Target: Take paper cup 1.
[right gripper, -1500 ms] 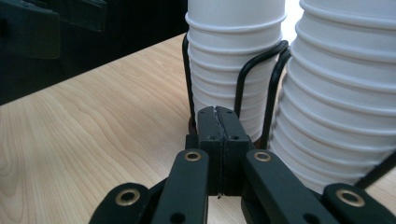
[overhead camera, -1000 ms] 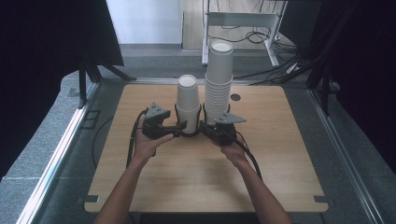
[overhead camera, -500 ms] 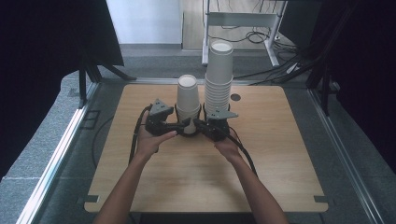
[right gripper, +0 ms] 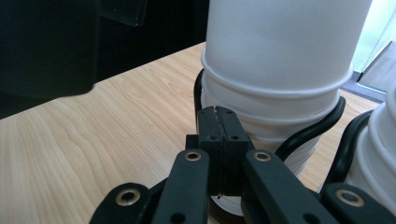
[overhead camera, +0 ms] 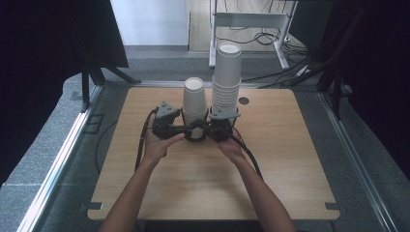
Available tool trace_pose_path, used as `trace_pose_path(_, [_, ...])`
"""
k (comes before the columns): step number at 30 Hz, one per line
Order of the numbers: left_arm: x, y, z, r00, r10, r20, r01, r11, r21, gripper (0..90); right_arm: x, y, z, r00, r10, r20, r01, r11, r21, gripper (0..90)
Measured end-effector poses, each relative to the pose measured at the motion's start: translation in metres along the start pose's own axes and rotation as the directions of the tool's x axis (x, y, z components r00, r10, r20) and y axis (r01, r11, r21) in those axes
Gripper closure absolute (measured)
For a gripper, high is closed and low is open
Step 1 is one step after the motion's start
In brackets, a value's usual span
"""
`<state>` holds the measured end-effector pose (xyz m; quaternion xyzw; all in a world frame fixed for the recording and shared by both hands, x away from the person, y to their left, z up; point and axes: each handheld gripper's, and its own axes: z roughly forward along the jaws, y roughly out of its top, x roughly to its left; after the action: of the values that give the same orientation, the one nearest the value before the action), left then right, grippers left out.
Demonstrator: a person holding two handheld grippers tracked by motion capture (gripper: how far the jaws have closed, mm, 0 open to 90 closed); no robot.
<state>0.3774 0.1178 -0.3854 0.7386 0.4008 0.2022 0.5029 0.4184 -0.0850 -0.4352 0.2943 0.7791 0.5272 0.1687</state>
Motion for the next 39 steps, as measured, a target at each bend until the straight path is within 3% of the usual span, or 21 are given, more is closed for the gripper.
trace_pose_path(4, [0.004, 0.0, 0.003, 0.9998, -0.021, -0.007, 0.021, 0.9997, -0.011, 19.6, -0.002, 0.001, 0.003, 0.9998, 0.006, 0.019, -0.007, 1.0, 0.015, 89.7])
trace_pose_path(9, [0.003, 0.01, 0.005, 0.9997, 0.021, -0.01, -0.021, 0.9998, 0.007, 18.1, -0.006, 0.001, 0.005, 0.9994, 0.02, 0.03, -0.021, 1.0, 0.022, 89.7])
trace_pose_path(14, [0.005, 0.016, 0.012, 0.9996, 0.024, -0.018, -0.024, 0.9996, 0.014, 15.8, -0.007, 0.001, 0.006, 0.9993, 0.028, 0.027, -0.028, 0.999, 0.016, 89.7])
trace_pose_path(18, [0.007, 0.02, 0.019, 0.9994, 0.005, -0.035, -0.005, 1.0, 0.009, 13.5, -0.008, 0.0, 0.006, 0.9992, 0.034, 0.019, -0.034, 0.999, 0.018, 89.7])
trace_pose_path(19, [0.008, 0.02, 0.02, 0.9991, -0.005, -0.042, 0.005, 1.0, 0.003, 8.6, -0.009, 0.0, 0.006, 0.9992, 0.037, 0.015, -0.038, 0.999, 0.019, 89.7])
trace_pose_path(22, [0.014, 0.018, 0.026, 0.9996, -0.02, -0.019, 0.021, 0.9996, 0.021, 5.5, -0.009, 0.0, 0.006, 0.9992, 0.037, 0.012, -0.037, 0.999, 0.022, 89.7])
trace_pose_path(30, [0.03, 0.017, 0.038, 0.9987, -0.049, -0.015, 0.05, 0.9974, 0.052, 1.9, -0.011, 0.002, 0.005, 0.9994, 0.034, 0.005, -0.034, 0.999, 0.014, 89.7])
trace_pose_path(36, [0.032, 0.023, 0.041, 0.9992, -0.04, -0.006, 0.041, 0.9981, 0.046, 1.2, -0.012, 0.002, 0.005, 0.9994, 0.033, 0.006, -0.033, 0.999, 0.014, 89.6])
trace_pose_path(39, [0.035, 0.024, 0.047, 0.9995, -0.029, -0.009, 0.03, 0.9974, 0.066, 0.0, -0.012, 0.002, 0.006, 0.9995, 0.032, 0.005, -0.032, 0.999, 0.013, 89.6])
